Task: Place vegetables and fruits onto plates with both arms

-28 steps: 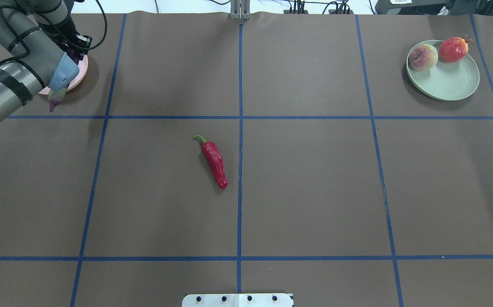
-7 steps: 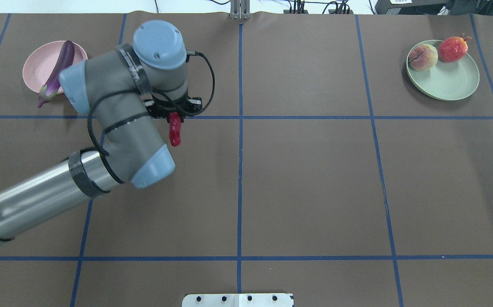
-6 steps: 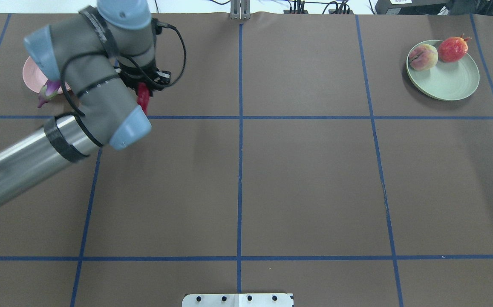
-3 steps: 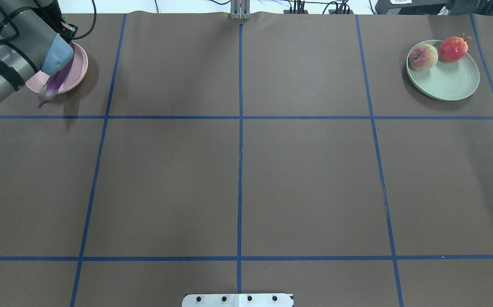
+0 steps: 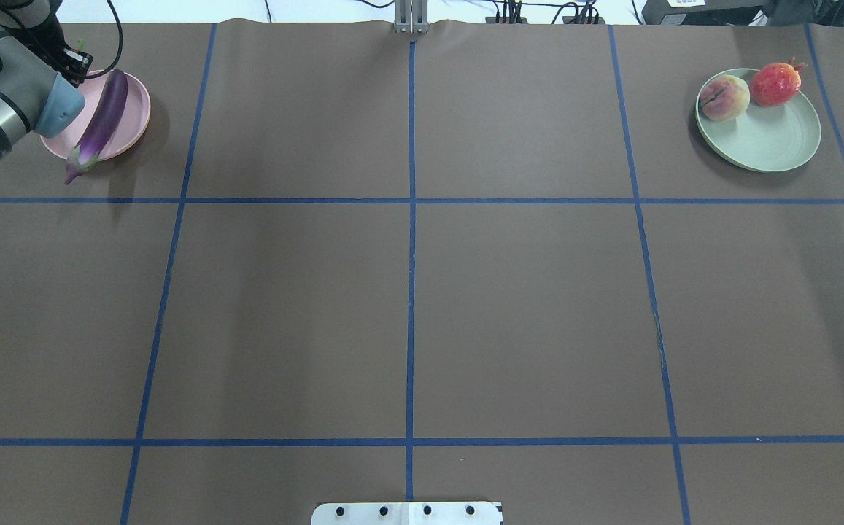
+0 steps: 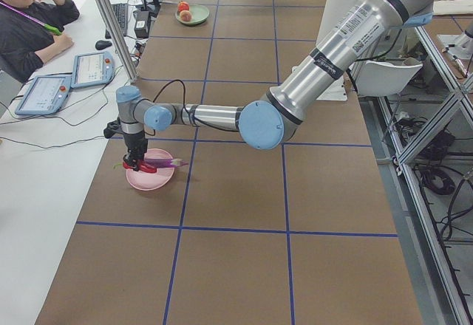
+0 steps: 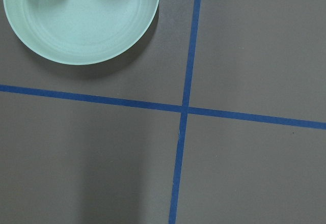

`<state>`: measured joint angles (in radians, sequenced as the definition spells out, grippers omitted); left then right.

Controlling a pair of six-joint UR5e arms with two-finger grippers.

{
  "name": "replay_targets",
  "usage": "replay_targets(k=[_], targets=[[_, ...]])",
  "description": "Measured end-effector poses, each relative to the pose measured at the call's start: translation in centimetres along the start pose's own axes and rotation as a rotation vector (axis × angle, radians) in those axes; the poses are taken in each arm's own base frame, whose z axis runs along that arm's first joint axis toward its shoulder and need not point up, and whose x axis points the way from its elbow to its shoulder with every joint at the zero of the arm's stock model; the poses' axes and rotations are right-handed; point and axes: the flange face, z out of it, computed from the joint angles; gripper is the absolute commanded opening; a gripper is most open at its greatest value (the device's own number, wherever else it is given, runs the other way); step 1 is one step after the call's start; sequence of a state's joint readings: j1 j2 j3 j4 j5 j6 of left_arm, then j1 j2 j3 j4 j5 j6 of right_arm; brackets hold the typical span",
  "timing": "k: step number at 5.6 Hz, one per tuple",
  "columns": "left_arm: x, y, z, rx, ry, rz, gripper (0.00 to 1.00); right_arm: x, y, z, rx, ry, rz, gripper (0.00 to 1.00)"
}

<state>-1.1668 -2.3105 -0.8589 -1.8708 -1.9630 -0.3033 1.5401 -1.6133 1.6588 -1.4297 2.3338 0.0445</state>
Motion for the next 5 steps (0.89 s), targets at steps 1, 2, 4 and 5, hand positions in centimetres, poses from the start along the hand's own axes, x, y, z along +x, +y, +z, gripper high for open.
replay_targets(k=[1, 2, 4, 5], targets=[[0.3, 0.4, -0.8, 0.015, 0.039, 0.006, 1.0, 0.0, 0.0, 0.0, 0.0, -0.001, 0.0, 0.99], [-0.4, 1.4, -2.3, 0.022, 0.118, 0.001, 1.0, 0.0, 0.0, 0.0, 0.0, -0.001, 0.0, 0.99], [-4.9, 6.3, -8.1, 0.021, 0.256, -0.042, 1.0, 0.0, 0.0, 0.0, 0.0, -0.001, 0.0, 0.99], [-6.0, 10.8, -10.9, 0.007, 0.266, -0.022, 1.0, 0.0, 0.0, 0.0, 0.0, -0.001, 0.0, 0.99]])
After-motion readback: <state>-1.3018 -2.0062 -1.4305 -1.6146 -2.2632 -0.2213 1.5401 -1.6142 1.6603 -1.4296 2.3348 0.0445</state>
